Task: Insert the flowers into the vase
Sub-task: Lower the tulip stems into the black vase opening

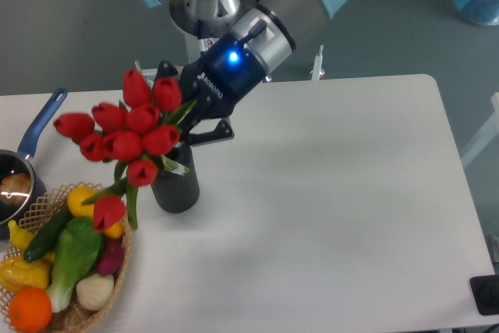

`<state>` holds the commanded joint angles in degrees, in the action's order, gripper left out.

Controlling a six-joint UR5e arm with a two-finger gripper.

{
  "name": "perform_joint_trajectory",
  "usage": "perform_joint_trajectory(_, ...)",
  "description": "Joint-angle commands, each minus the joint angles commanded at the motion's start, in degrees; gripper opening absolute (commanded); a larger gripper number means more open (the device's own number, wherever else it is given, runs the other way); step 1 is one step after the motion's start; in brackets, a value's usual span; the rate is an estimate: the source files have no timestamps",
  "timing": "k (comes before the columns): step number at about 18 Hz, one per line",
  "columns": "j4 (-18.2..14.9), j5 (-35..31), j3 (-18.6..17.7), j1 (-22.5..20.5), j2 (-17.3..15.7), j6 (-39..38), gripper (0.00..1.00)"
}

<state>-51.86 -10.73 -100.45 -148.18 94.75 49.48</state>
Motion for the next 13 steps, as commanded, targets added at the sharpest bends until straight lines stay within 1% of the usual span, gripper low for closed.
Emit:
perform_joint_trajectory(2,0.1,0.8,-2.2,-0.8,-1.8,0.0,0.22)
perform_joint_trajectory(4,0.3,0.8,-3.9,-1.0,-2.6,0.3,0.22)
perform_joint_trajectory(9,0.4,1.1,-6.3,-1.4,-2.1,2.0,0.22)
perform_joint_trajectory(13,0.4,1.2,-9.0,-1.7,-2.7,2.0,0.23)
